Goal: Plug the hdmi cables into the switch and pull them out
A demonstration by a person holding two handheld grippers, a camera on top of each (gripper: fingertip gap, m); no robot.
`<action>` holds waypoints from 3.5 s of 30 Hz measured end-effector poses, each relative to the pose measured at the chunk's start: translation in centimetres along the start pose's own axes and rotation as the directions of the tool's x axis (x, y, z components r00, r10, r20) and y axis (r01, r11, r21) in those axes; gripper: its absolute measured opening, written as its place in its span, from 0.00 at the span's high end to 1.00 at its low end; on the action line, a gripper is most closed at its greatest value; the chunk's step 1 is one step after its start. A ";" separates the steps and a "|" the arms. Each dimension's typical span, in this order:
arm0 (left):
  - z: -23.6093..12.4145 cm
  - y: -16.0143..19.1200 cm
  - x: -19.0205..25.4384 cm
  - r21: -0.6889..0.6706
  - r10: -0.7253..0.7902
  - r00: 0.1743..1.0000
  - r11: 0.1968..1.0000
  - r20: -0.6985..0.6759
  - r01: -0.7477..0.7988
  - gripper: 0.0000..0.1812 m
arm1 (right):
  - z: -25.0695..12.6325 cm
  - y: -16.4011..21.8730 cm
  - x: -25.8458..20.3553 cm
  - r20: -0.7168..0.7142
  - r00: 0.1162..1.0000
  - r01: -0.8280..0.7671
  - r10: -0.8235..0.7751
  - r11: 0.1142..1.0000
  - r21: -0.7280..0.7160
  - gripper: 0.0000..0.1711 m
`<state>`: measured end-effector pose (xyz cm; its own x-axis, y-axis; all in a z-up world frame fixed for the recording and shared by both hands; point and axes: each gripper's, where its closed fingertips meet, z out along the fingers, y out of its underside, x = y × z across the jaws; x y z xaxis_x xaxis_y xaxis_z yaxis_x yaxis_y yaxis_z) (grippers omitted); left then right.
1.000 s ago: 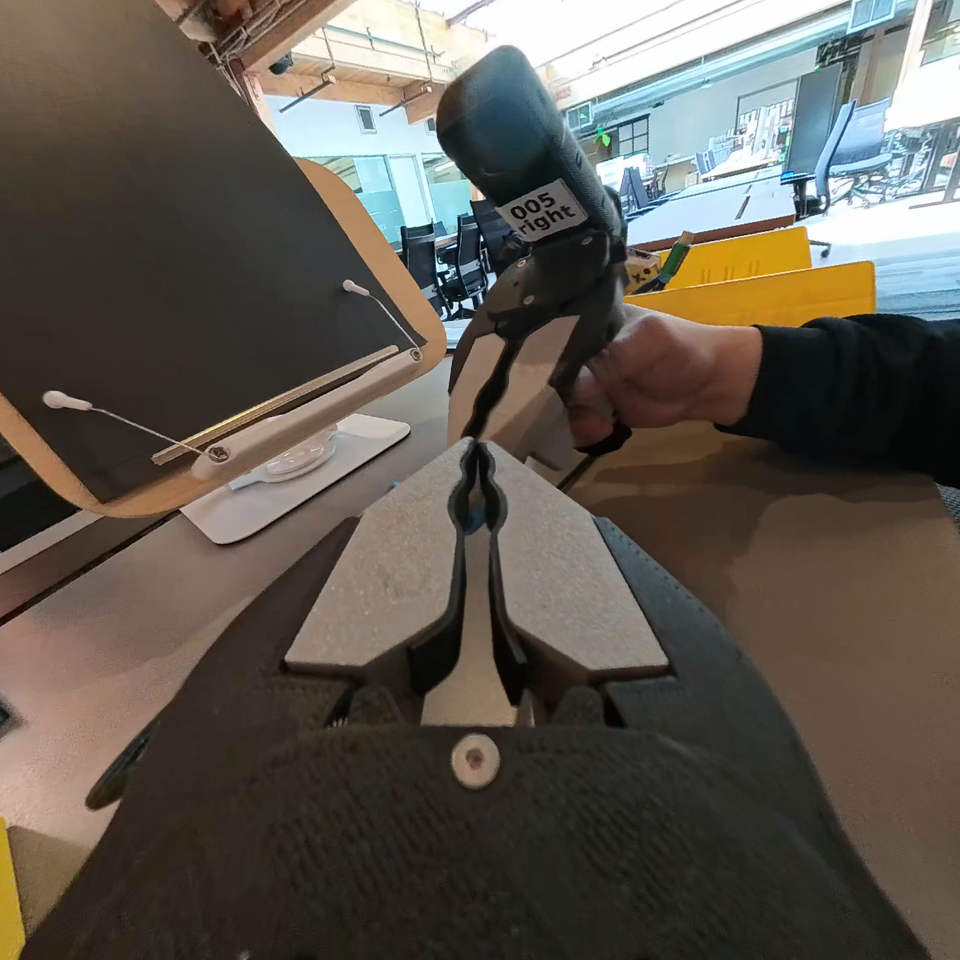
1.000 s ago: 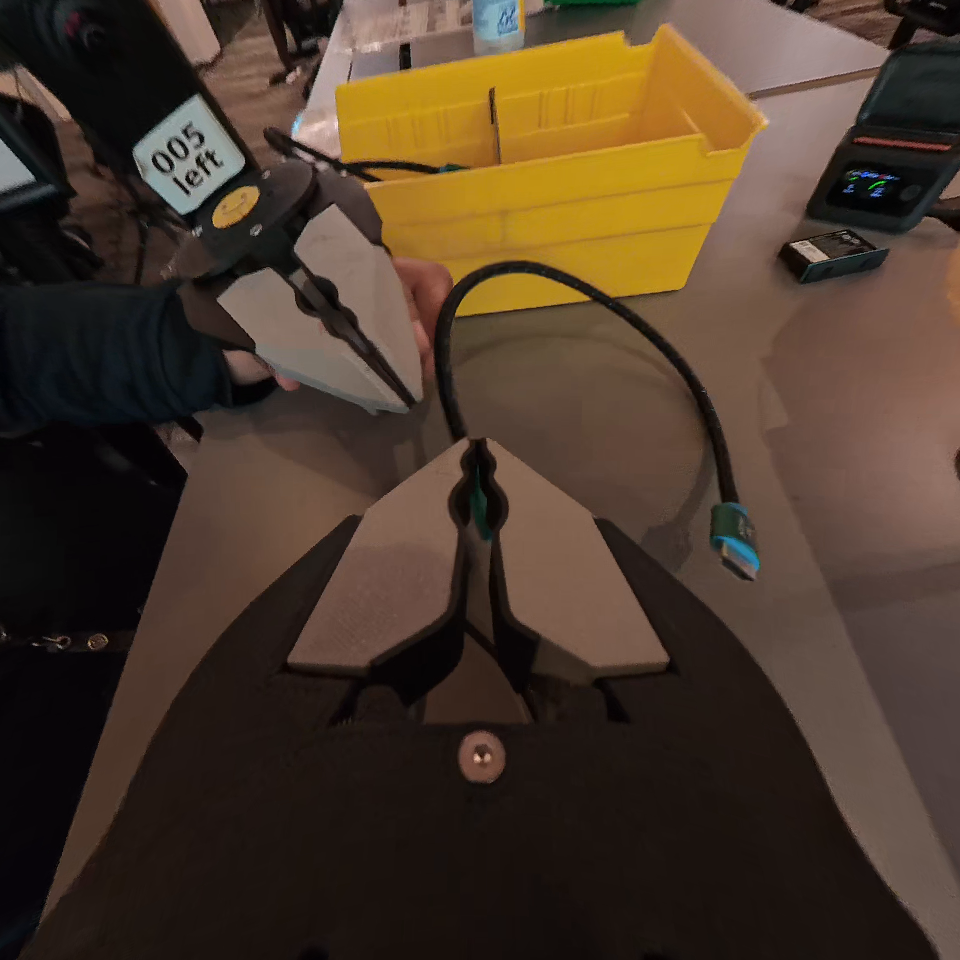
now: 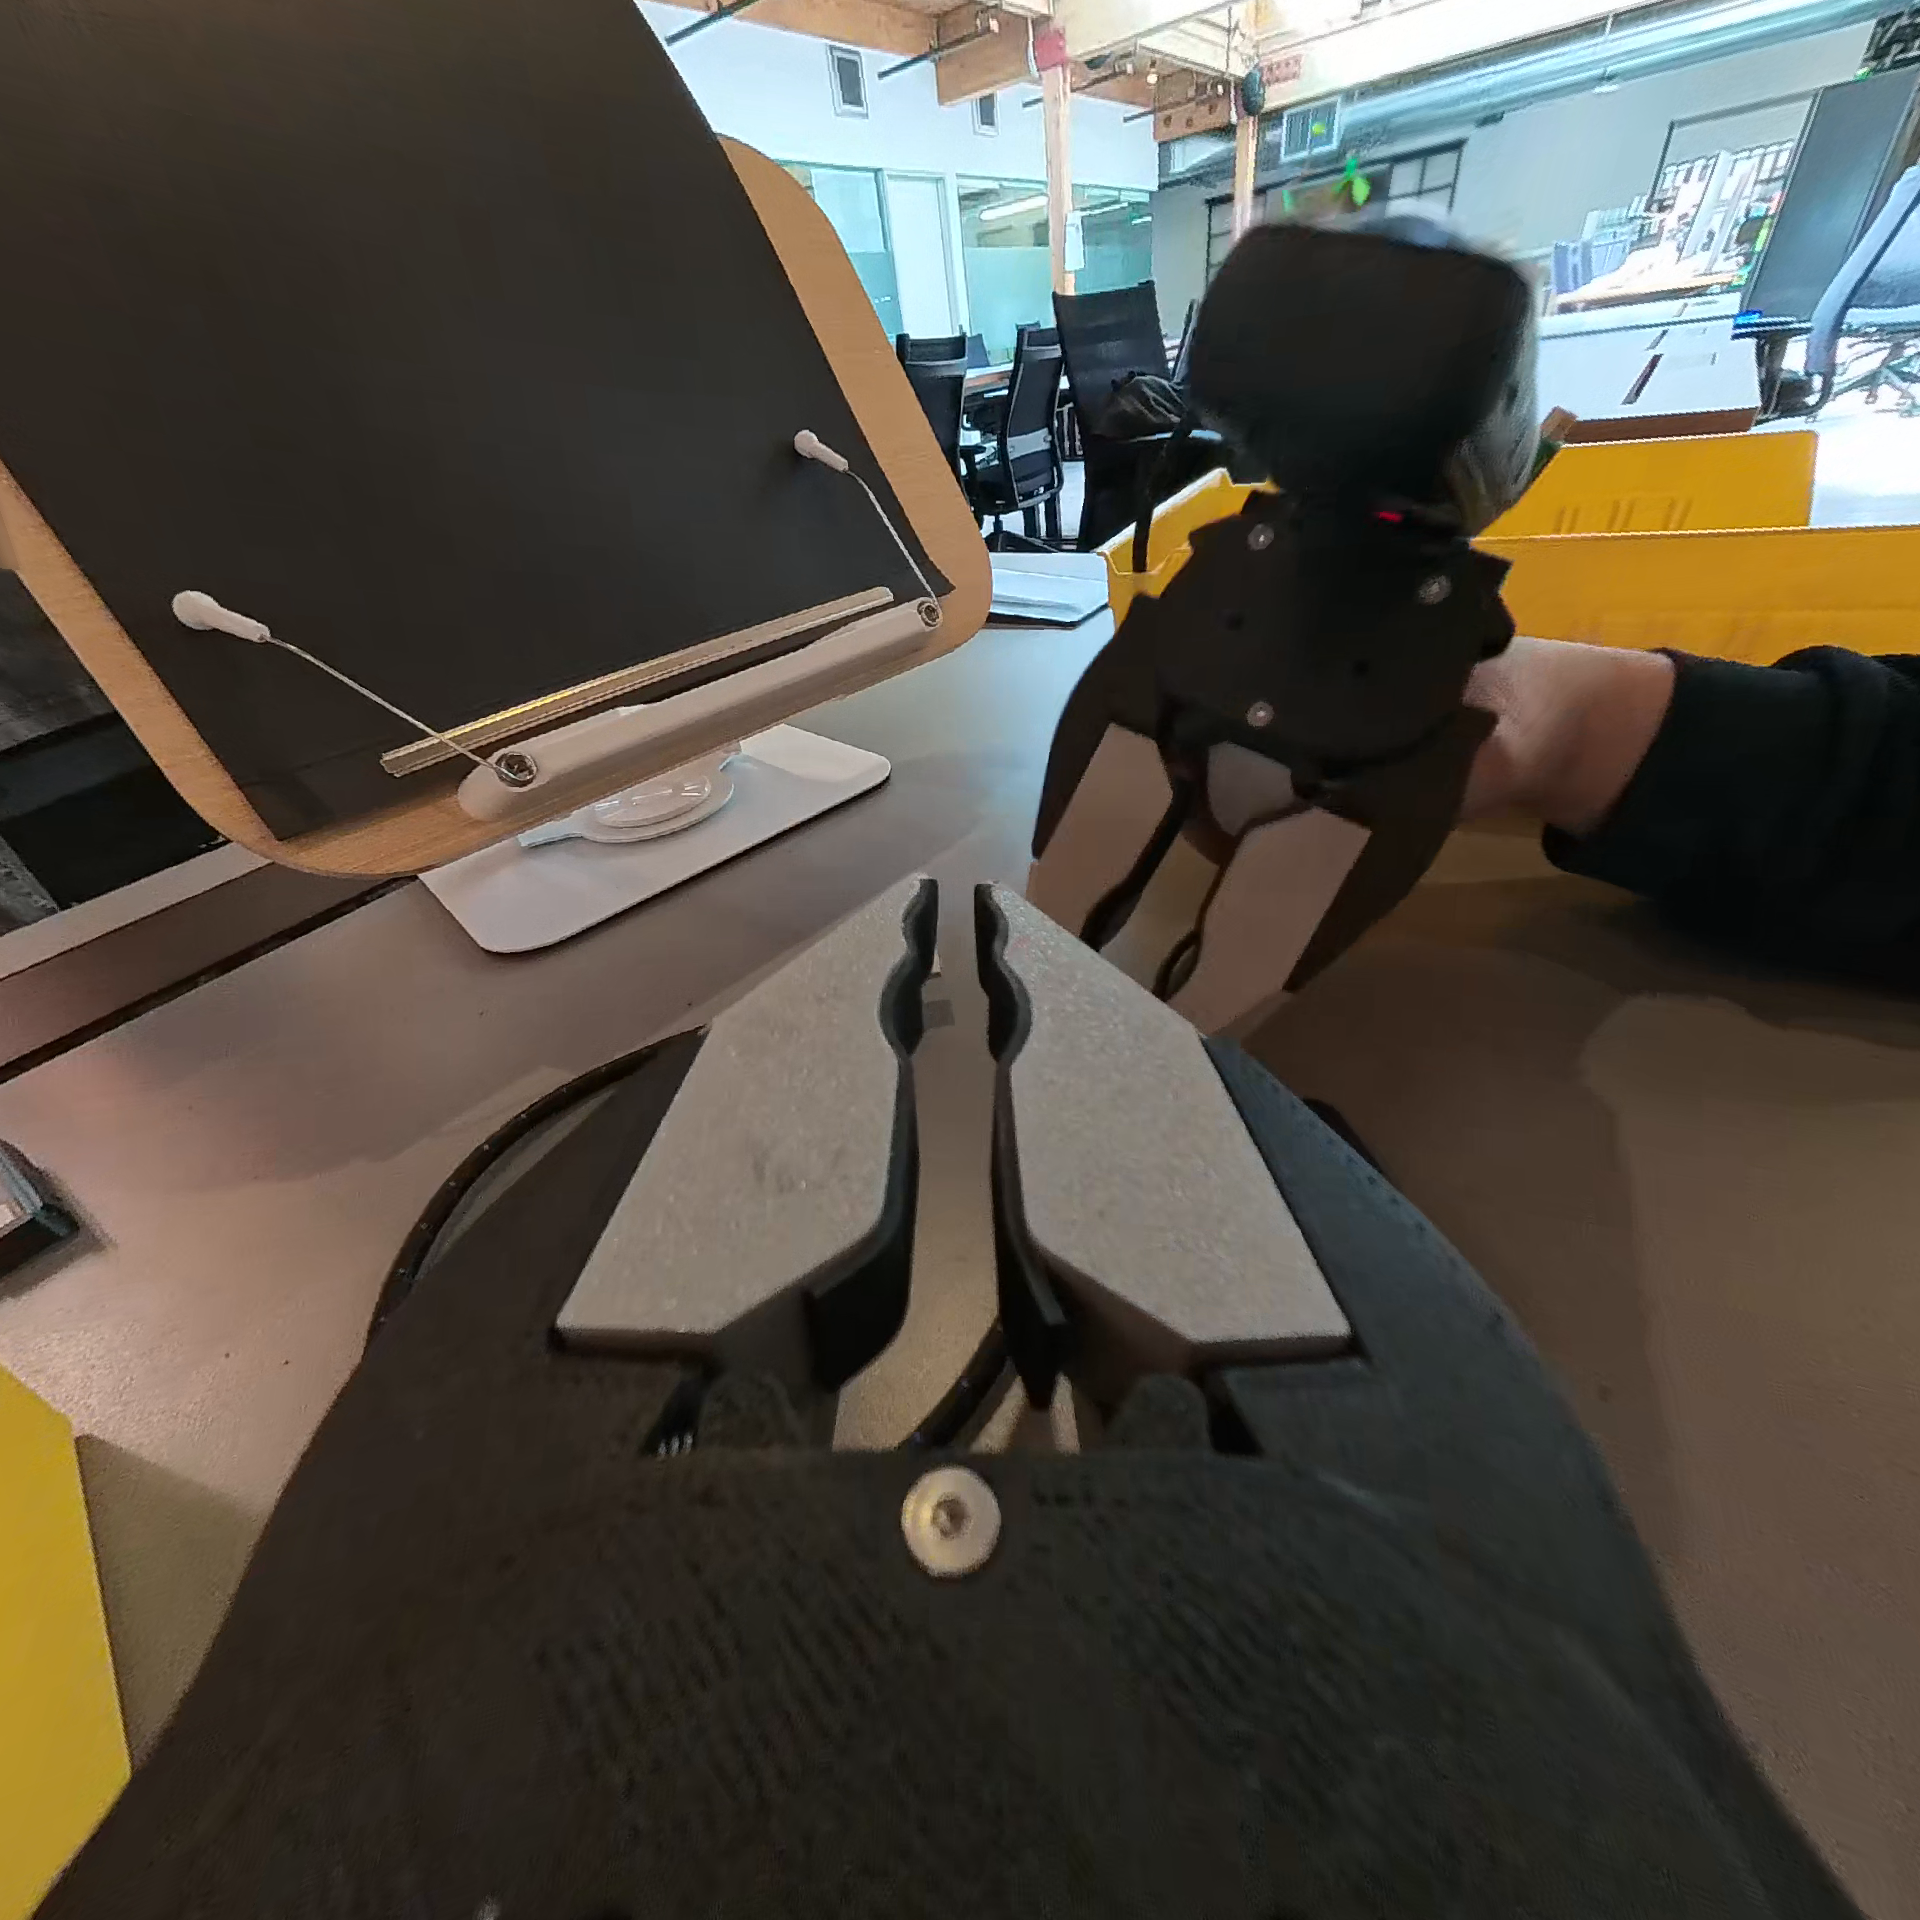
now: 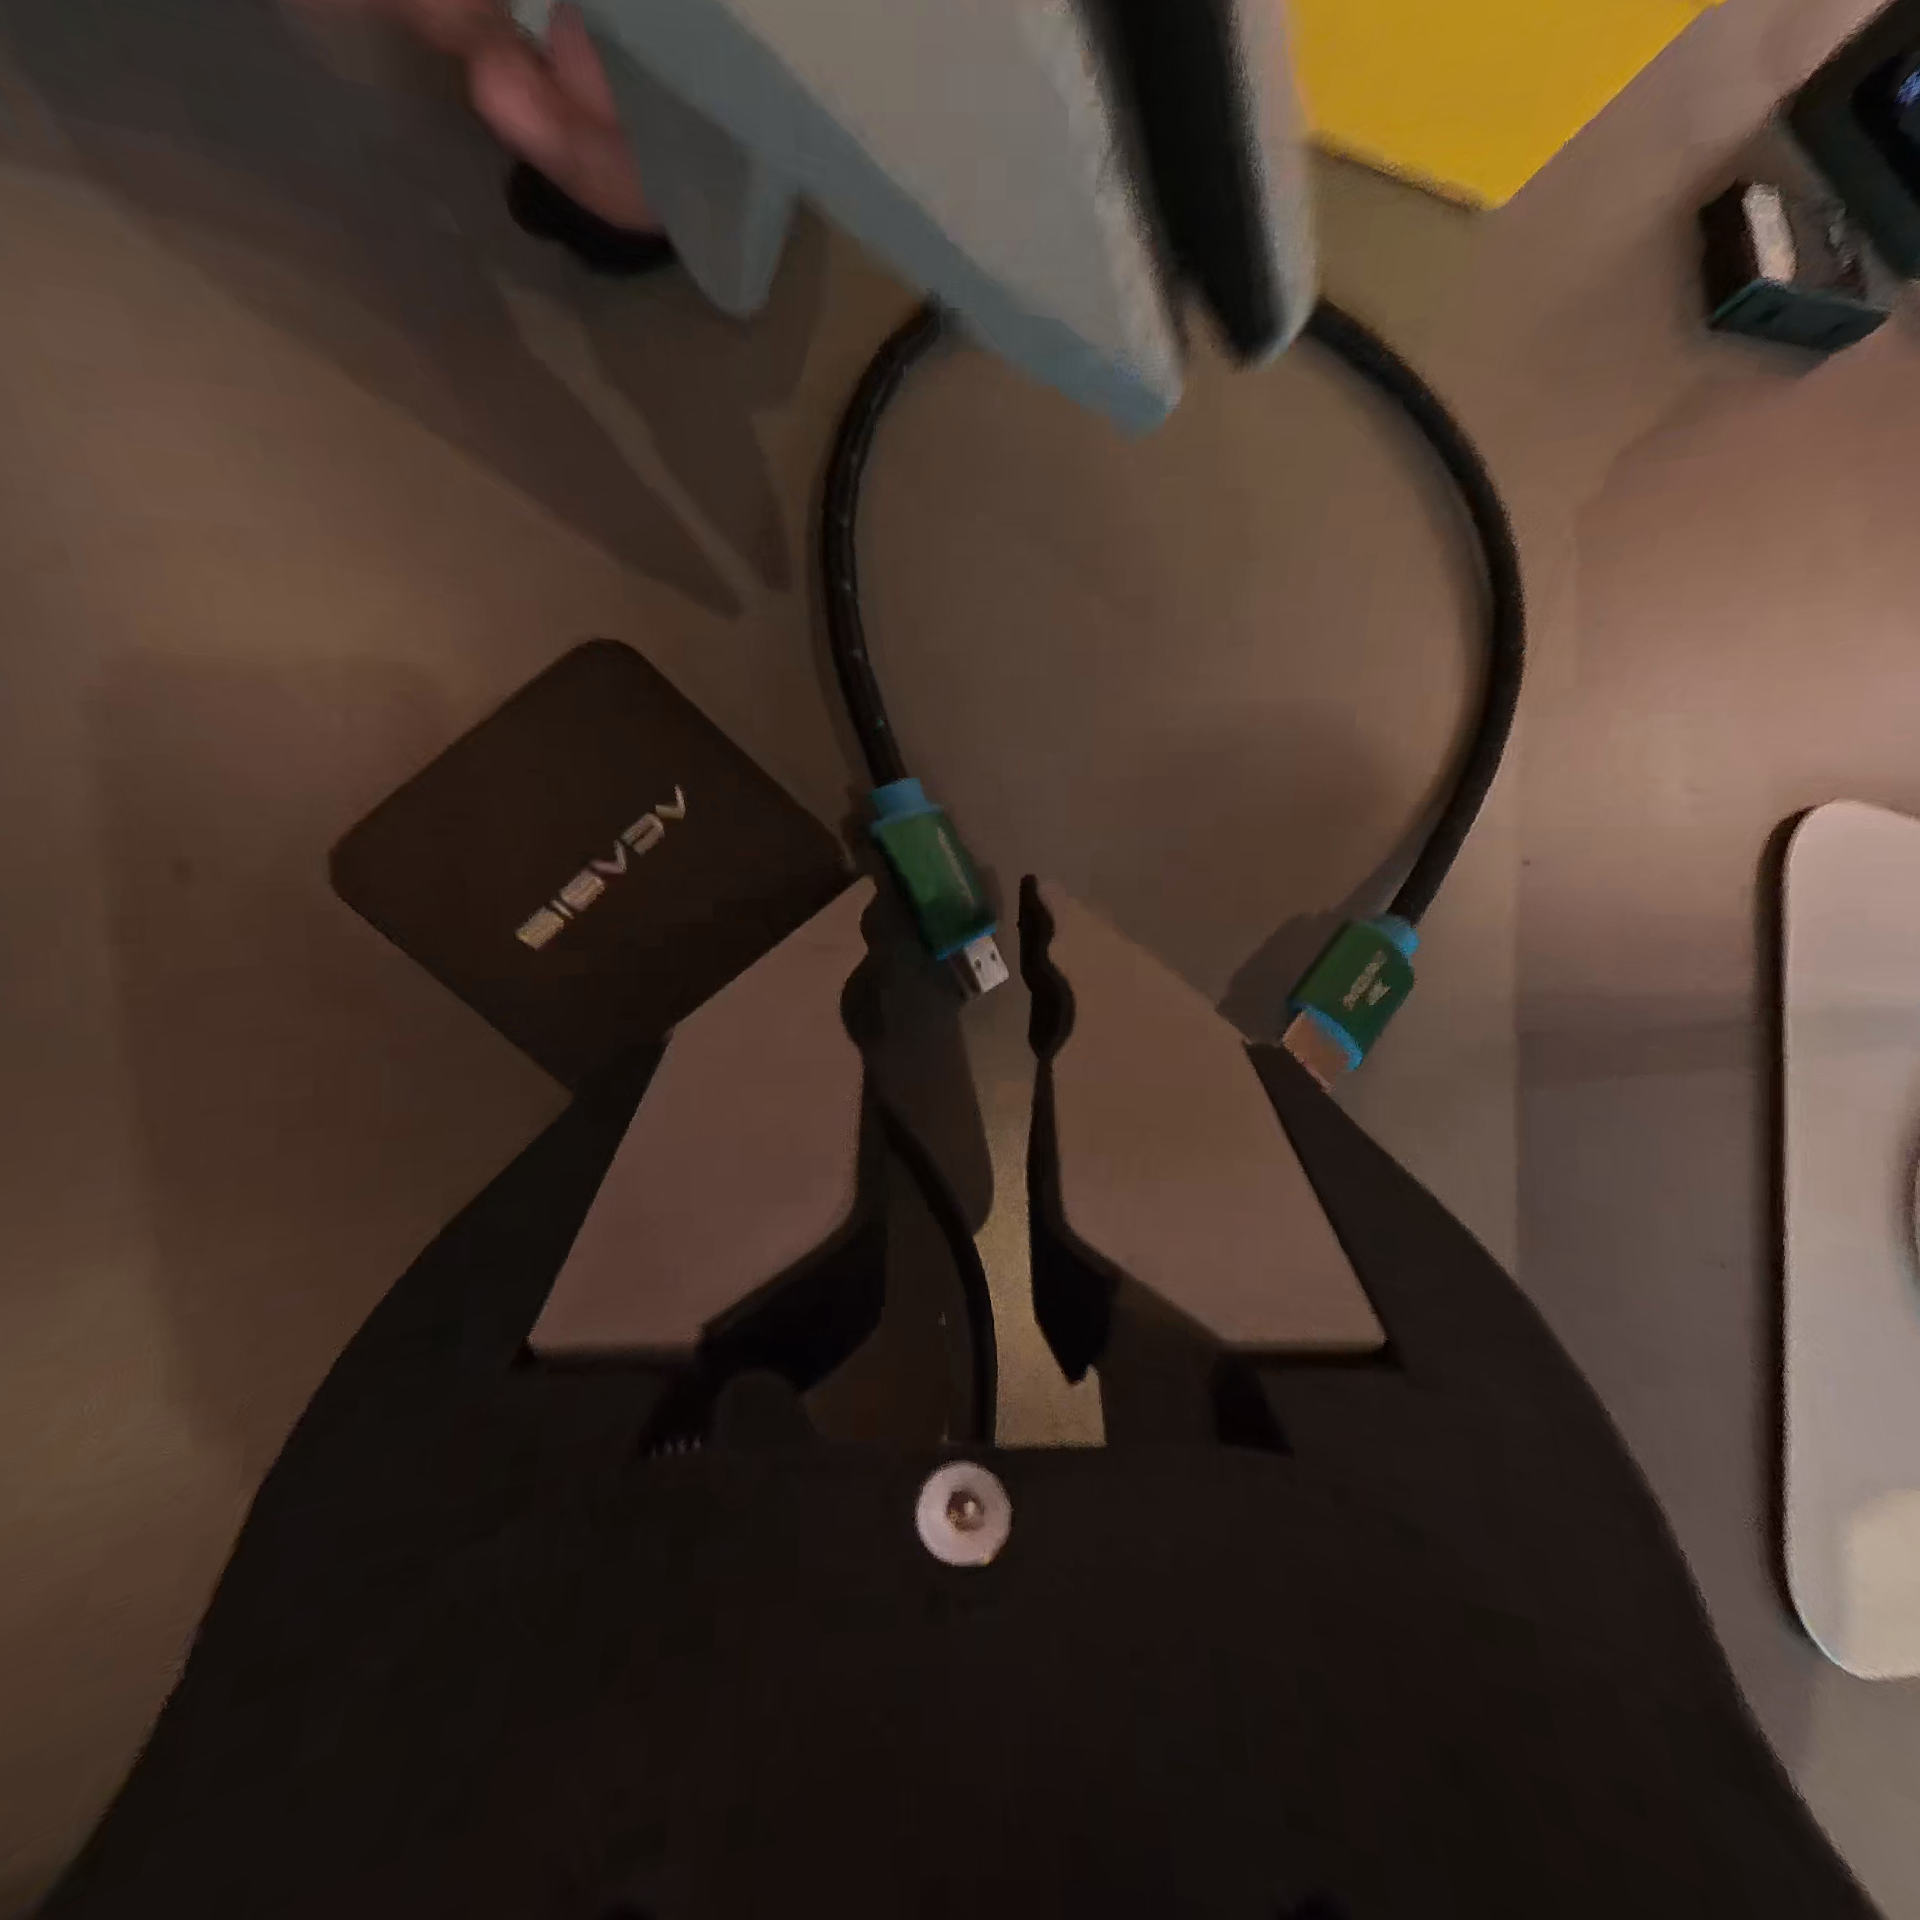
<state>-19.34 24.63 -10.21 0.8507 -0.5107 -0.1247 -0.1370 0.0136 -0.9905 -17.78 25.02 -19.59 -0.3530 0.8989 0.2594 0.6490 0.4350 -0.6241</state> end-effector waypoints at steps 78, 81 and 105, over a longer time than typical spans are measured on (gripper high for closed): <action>-1.3 -2.3 1.8 0.057 -0.272 0.903 0.950 -0.334 0.307 0.98 | -3.1 -7.3 -1.0 0.159 0.971 -0.228 0.180 0.896 0.381 0.73; -1.3 -2.3 2.7 0.045 -0.263 0.890 0.953 -0.373 0.301 0.97 | -3.7 -7.8 -1.4 0.218 0.962 -0.247 0.167 0.871 0.425 0.80; 0.2 0.2 1.3 -0.017 -0.083 0.988 0.997 -0.130 0.081 0.82 | -6.4 -7.0 3.2 0.165 0.920 -0.388 0.356 0.758 0.525 0.90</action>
<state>-18.21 24.11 -10.57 0.7859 -0.6175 -0.0338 -0.0762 -0.0425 -0.9962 -19.11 25.18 -9.66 -0.2047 0.9731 -0.1053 0.2747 -0.0461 -0.9604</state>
